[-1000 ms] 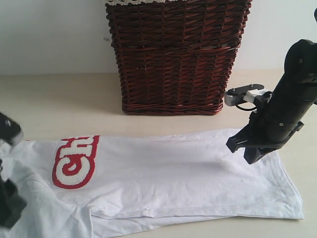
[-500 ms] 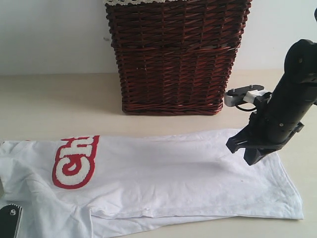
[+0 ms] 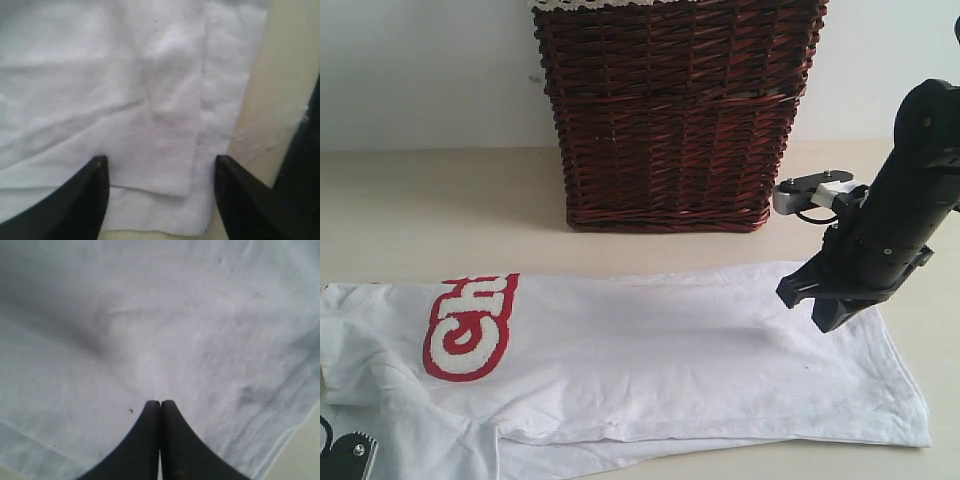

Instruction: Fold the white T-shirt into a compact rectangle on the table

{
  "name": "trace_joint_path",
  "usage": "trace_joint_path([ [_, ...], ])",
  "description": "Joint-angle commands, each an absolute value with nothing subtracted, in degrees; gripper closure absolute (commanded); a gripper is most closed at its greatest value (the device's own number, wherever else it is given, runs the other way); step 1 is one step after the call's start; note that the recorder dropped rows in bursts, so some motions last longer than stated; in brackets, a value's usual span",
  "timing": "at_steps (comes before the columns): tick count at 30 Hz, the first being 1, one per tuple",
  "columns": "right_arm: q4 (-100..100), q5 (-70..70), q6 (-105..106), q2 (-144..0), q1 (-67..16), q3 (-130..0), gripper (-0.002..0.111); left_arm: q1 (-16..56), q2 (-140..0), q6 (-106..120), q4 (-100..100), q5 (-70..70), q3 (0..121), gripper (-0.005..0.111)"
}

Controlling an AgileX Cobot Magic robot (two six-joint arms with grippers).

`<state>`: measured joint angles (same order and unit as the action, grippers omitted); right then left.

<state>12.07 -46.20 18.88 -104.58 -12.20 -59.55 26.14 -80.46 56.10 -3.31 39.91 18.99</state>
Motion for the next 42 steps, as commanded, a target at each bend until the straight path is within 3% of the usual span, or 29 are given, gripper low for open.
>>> trace_joint_path([
  [1, 11.93, -45.58, 19.31, -104.12, -12.01, -60.03, 0.108, 26.40, -80.72, 54.79, -4.93, 36.87, 18.67, 0.048],
  [7, 11.93, -45.58, 19.31, -104.12, -12.01, -60.03, 0.108, 26.40, -80.72, 54.79, -5.14, 37.53, 18.67, 0.070],
  [21, 11.93, -45.58, 19.31, -104.12, -12.01, -60.03, 0.108, 29.30, -80.16, 54.79, -5.61, 44.68, 21.00, 0.072],
  [23, 11.93, -45.58, 19.31, -104.12, -12.01, -60.03, 0.108, 29.84, -79.92, 54.90, -5.61, 43.92, 21.00, 0.080],
  [24, 11.93, -45.58, 19.31, -104.12, -12.01, -60.03, 0.108, 29.84, -79.92, 54.90, -5.61, 42.66, 21.00, 0.092],
  [26, 12.03, -45.86, 19.31, -104.12, -12.01, -60.03, 0.108, 29.84, -79.92, 54.90, -4.68, 41.41, 21.00, 0.103],
  [27, 12.03, -45.98, 19.31, -104.12, -12.01, -60.03, 0.108, 29.84, -79.92, 54.90, -4.25, 41.41, 21.00, 0.101],
  [29, 12.03, -45.98, 19.31, -104.12, -12.01, -60.03, 0.108, 29.84, -79.92, 53.65, -3.96, 41.61, 21.00, 0.081],
  [30, 11.92, -46.00, 19.31, -104.12, -12.01, -60.03, 0.108, 29.84, -79.92, 53.52, -3.96, 41.61, 21.00, 0.059],
  [31, 11.92, -46.00, 19.31, -104.12, -12.01, -60.03, 0.108, 29.84, -79.92, 53.52, -3.96, 41.61, 21.00, 0.047],
  [32, 11.92, -45.89, 19.31, -104.12, -12.01, -60.03, 0.108, 29.84, -79.92, 53.52, -3.96, 41.61, 21.00, 0.042],
  [37, 11.92, -45.89, 19.31, -104.12, -12.01, -60.03, 0.108, 29.84, -80.06, 53.62, -5.59, 39.35, 19.56, 0.067],
  [42, 12.06, -46.09, 19.31, -104.12, -12.01, -60.03, 0.108, 29.84, -80.90, 53.52, -5.74, 38.78, 18.85, 0.049],
])
